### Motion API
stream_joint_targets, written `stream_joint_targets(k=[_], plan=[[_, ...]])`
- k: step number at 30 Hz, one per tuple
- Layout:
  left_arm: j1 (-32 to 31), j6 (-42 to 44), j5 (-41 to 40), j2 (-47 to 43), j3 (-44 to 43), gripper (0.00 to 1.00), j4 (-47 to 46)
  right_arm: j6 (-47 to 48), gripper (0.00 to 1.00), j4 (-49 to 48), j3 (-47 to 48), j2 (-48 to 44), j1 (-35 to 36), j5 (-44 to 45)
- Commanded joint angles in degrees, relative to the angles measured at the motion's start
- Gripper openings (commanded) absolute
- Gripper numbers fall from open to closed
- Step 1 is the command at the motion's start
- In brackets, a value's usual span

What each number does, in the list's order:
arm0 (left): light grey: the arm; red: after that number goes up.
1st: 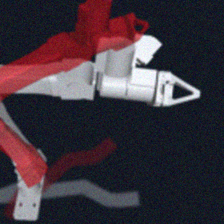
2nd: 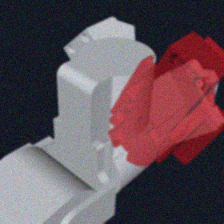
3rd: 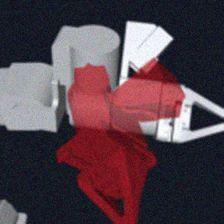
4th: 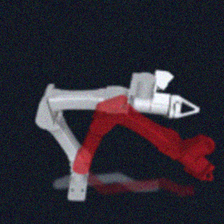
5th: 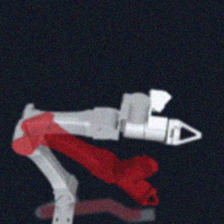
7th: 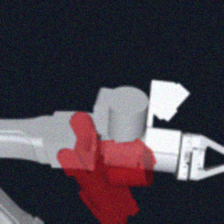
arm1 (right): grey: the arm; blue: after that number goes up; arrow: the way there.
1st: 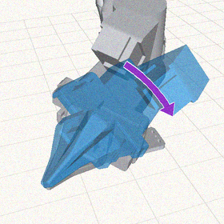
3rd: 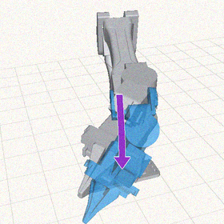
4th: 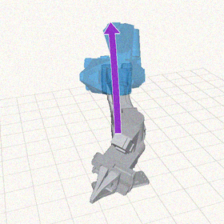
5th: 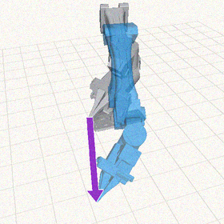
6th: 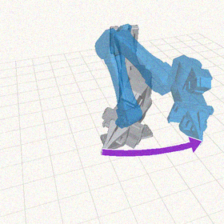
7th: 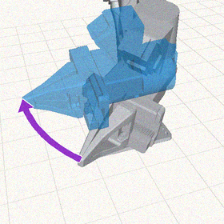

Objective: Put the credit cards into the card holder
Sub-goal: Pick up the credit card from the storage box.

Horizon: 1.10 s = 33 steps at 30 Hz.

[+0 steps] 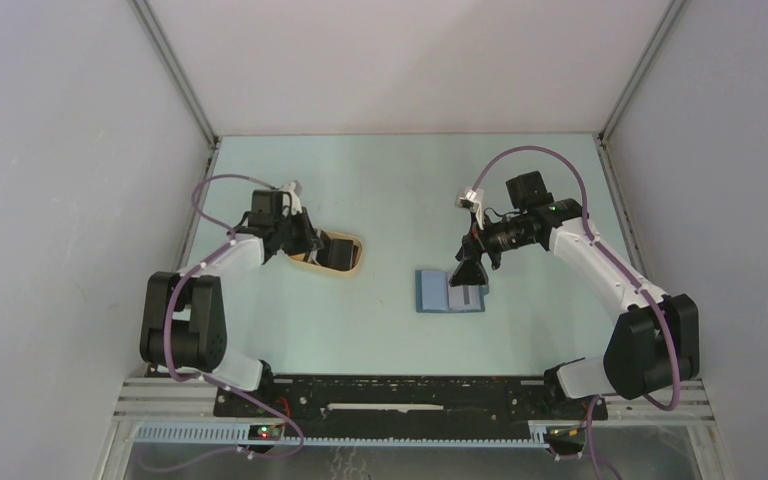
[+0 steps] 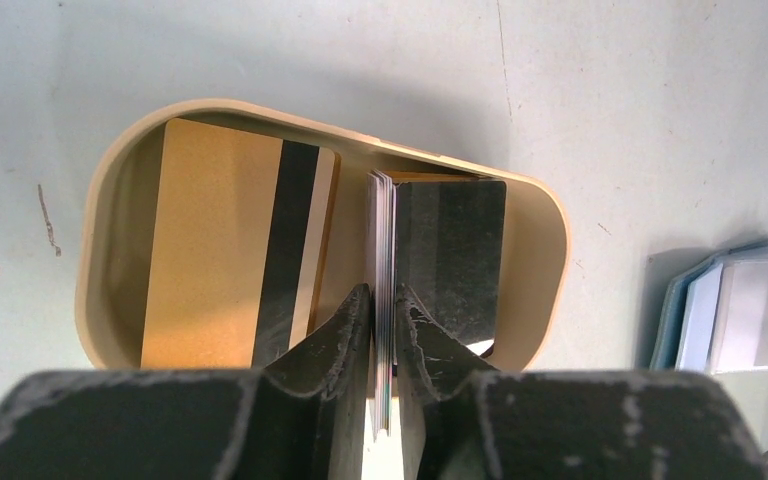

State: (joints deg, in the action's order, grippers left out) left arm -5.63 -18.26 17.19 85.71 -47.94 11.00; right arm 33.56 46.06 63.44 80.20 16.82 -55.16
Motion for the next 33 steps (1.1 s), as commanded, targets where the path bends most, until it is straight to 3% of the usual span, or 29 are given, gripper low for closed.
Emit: stream_joint_targets(k=[1, 17, 33], plan=[[0.68, -1.04, 1.12, -2.51, 0.95, 0.2, -1.78, 0.46, 0.97, 0.78, 0.56, 0.04, -0.47, -1.45], [0.96, -1.94, 0.13, -4.71, 2.19, 0.18, -2.47, 0.63, 0.97, 0.8, 0.6, 0.21, -0.61, -1.61], [1.21, -2.39, -0.92, -5.82, 2.68, 0.06, -2.48, 0.86, 0.97, 1.05, 0.57, 0.39, -0.81, -1.57]])
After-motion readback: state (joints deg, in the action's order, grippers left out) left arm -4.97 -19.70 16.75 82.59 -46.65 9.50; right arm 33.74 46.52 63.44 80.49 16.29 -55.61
